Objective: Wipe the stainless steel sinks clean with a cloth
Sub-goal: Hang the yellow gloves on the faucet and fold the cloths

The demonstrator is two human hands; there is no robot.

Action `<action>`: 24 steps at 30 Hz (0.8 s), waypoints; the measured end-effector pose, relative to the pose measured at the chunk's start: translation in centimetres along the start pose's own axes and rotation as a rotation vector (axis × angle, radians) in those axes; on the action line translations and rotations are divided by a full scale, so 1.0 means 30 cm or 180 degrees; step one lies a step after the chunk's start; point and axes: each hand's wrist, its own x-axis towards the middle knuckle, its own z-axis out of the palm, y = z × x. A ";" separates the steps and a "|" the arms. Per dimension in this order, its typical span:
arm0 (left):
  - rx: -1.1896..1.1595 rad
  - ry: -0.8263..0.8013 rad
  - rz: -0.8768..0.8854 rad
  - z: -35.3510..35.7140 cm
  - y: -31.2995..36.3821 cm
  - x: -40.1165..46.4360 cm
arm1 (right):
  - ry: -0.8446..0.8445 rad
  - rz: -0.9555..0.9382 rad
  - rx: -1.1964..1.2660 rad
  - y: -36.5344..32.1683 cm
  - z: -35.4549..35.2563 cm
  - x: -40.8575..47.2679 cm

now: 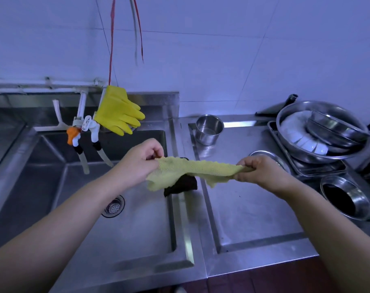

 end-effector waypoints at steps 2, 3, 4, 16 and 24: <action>-0.0100 -0.0305 -0.0149 0.016 -0.033 -0.050 | -0.0125 0.0044 -0.0077 0.014 0.005 -0.035; -0.0137 -0.0458 -0.0239 0.031 -0.058 -0.078 | -0.0227 0.0097 -0.0107 0.029 0.015 -0.052; -0.0134 -0.0573 -0.0323 0.049 -0.090 -0.107 | -0.0345 0.0161 -0.0182 0.049 0.030 -0.068; 0.0471 -0.1491 -0.0949 0.281 -0.403 -0.312 | -0.1069 0.0958 -0.1303 0.333 0.261 -0.132; 0.0697 -0.0322 -0.1394 0.290 -0.493 -0.176 | -0.0096 0.1043 -0.1509 0.354 0.324 0.060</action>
